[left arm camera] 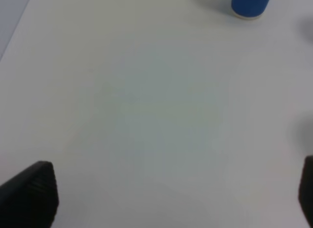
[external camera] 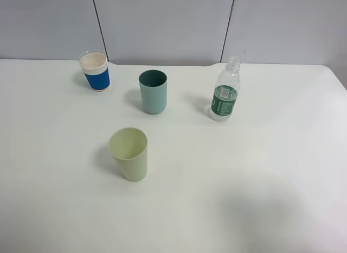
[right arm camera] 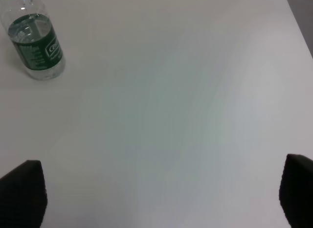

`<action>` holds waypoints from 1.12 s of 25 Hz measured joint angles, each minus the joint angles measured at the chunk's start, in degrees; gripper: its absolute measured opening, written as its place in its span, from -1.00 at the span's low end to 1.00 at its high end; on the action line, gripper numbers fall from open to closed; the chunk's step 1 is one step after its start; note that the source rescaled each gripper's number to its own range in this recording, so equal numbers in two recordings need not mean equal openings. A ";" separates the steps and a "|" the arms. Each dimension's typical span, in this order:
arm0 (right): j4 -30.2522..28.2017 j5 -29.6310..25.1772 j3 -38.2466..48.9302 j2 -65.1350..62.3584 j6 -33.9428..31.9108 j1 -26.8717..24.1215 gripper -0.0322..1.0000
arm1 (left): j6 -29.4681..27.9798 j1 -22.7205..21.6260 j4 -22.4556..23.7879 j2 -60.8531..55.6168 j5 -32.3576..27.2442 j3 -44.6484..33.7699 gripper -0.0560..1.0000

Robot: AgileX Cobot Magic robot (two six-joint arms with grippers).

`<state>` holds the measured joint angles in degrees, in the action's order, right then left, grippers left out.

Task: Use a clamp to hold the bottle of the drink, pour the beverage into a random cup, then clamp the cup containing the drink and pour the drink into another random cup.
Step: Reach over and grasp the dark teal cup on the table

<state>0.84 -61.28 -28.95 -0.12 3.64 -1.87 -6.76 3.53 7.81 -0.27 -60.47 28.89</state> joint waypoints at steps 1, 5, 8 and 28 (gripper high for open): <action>0.00 0.00 0.00 0.00 0.00 0.00 1.00 | 0.00 0.00 0.00 0.00 0.00 0.00 1.00; 0.00 0.00 0.00 0.00 0.00 0.00 1.00 | 0.00 0.00 0.00 0.00 0.00 0.00 1.00; 0.00 0.00 0.00 0.00 0.00 0.00 1.00 | 0.00 0.00 0.06 0.00 0.00 0.00 1.00; 0.00 0.00 0.00 0.00 0.00 0.00 1.00 | 0.00 0.00 0.83 0.00 0.00 0.00 1.00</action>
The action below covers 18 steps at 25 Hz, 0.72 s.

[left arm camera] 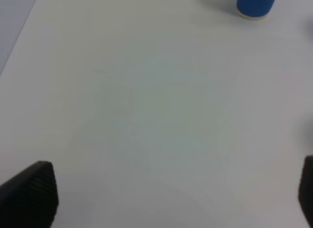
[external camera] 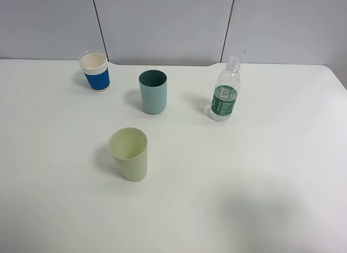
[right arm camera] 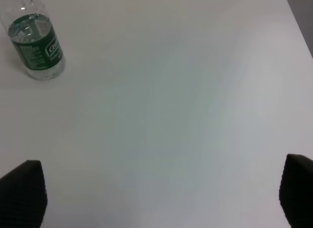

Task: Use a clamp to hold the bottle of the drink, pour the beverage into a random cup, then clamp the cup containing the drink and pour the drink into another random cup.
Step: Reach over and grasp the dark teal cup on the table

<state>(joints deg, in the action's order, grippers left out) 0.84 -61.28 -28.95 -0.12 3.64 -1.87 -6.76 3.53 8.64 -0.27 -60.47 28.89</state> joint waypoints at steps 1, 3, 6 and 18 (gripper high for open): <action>0.00 0.00 0.00 0.00 0.00 0.00 1.00 | 0.20 0.00 0.00 0.00 0.00 0.00 1.00; 0.00 0.00 0.00 0.00 0.00 0.00 1.00 | 0.35 0.00 0.00 0.52 0.06 0.00 1.00; 0.00 0.00 0.00 0.00 0.00 0.00 1.00 | 0.40 0.00 0.05 2.95 1.26 0.55 1.00; 0.00 0.00 0.00 0.00 0.00 0.00 1.00 | 7.41 0.00 -1.83 21.41 12.53 1.27 1.00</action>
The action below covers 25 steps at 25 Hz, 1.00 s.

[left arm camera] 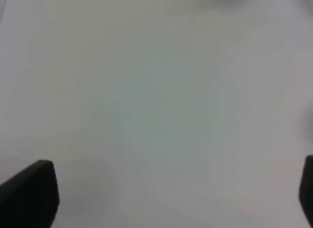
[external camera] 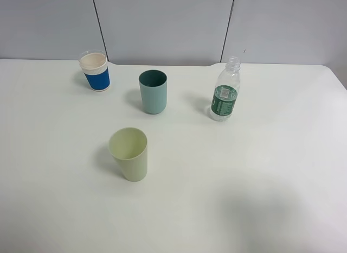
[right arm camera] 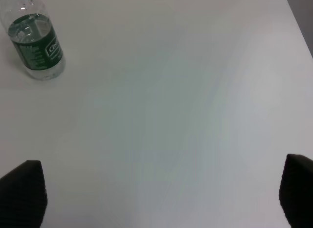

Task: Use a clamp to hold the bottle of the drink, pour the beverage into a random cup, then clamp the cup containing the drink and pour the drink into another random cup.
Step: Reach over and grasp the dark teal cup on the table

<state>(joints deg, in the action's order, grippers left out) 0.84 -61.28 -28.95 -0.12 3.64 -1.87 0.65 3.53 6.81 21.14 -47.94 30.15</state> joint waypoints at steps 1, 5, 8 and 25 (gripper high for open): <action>0.00 0.00 0.00 0.00 0.00 0.00 1.00 | 0.68 0.00 -0.06 1.39 1.04 0.00 1.00; 0.00 0.00 0.00 0.00 0.00 0.00 1.00 | 3.24 0.00 -0.08 6.06 4.36 0.00 1.00; 0.00 0.00 0.00 0.00 0.00 0.00 1.00 | 4.68 0.00 -0.08 9.09 6.31 0.00 1.00; 0.00 0.00 0.00 0.00 0.00 0.00 1.00 | 5.51 12.28 5.69 22.40 11.72 0.00 1.00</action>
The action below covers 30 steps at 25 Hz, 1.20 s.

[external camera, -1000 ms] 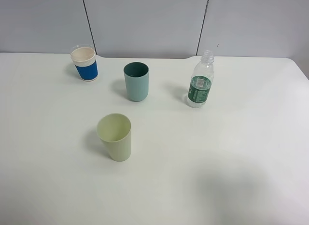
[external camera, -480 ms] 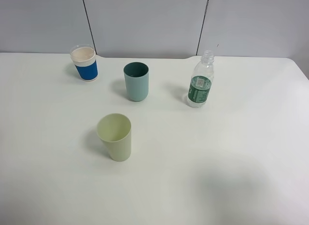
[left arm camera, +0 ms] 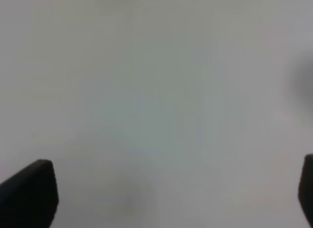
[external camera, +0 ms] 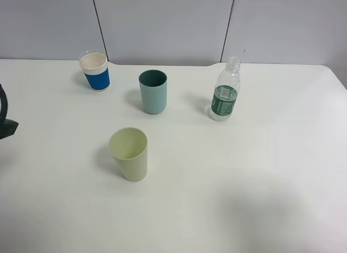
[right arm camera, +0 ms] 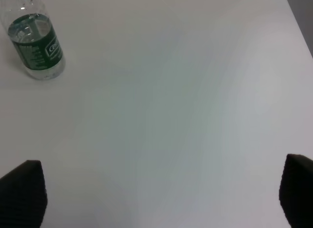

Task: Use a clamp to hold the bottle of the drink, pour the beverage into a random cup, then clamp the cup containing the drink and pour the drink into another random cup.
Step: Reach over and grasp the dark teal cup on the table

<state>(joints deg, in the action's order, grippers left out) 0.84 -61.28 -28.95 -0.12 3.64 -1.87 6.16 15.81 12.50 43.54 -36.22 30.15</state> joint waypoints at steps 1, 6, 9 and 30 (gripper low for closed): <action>0.00 0.00 0.00 0.00 0.00 0.00 1.00 | 0.00 0.43 0.25 0.74 0.00 0.00 1.00; 0.00 0.00 0.00 0.00 0.00 0.00 1.00 | 0.00 0.88 0.59 4.82 2.75 0.00 1.00; 0.00 0.00 0.00 0.00 0.00 0.00 1.00 | 0.00 0.88 0.76 8.30 6.96 0.00 1.00; 0.00 0.00 0.00 0.00 0.00 0.00 1.00 | 0.00 0.88 9.71 30.07 37.68 0.02 1.00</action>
<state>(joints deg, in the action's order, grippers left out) 0.84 -61.28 -28.95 -0.12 3.64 -1.87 6.16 16.69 22.21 73.61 1.45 30.17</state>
